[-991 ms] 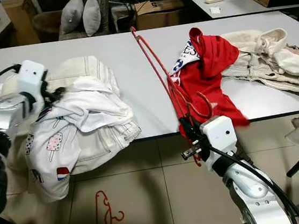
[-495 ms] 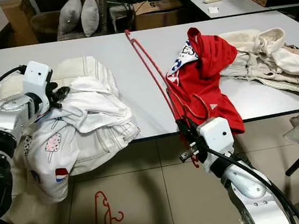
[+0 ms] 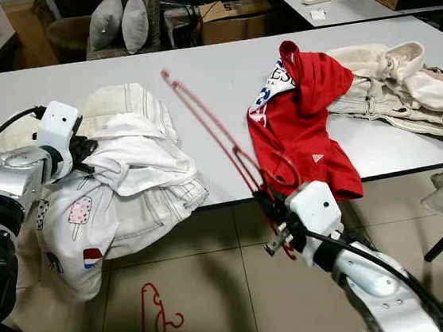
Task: Hang hanger
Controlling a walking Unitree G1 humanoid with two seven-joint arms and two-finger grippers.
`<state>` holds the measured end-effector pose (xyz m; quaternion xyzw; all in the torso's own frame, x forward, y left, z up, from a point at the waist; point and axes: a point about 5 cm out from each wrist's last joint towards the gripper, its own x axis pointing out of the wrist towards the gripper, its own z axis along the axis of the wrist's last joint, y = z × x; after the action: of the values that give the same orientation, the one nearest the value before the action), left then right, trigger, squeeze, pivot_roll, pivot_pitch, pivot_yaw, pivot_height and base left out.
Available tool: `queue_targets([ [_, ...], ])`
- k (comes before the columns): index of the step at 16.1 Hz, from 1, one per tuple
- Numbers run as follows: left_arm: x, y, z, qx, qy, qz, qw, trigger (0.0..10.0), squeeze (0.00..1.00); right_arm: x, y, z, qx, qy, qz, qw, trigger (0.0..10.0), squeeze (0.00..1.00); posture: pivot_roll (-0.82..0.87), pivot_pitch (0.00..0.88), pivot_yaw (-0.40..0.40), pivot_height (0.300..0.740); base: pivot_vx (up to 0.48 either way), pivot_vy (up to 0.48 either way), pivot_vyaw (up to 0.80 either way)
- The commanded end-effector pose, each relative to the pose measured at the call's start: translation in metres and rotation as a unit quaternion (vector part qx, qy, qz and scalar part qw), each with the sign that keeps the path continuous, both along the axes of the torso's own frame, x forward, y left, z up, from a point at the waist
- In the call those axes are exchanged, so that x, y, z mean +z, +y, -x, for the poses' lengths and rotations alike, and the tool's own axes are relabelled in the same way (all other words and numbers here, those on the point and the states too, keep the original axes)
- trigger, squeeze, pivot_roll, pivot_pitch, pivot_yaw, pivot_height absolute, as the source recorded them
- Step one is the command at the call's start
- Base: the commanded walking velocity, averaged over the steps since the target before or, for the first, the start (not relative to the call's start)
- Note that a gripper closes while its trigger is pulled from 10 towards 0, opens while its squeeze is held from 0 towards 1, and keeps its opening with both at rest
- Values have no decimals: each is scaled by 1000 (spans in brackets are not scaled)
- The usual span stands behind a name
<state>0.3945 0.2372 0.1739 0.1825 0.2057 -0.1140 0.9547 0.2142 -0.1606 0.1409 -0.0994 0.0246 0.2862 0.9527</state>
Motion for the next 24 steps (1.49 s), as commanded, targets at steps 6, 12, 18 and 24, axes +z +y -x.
queue_targets([
  [6,-4,3,2,10,2,22,1000,0,0,0,-11,3,21,28,42,998,10000,0,25,0,41,740,0,0,0],
  [12,21,4,-5,16,-69,33,997,0,0,4,-15,-7,-25,6,31,999,10000,0,32,0,38,740,0,0,0],
  [18,96,0,-17,4,-208,36,977,0,0,12,-15,-6,-16,-5,-10,1000,10000,0,49,0,41,740,0,0,0],
  [24,128,-18,-20,-42,-253,22,966,0,0,18,-4,7,54,16,-55,997,10000,0,54,0,49,740,0,0,0],
])
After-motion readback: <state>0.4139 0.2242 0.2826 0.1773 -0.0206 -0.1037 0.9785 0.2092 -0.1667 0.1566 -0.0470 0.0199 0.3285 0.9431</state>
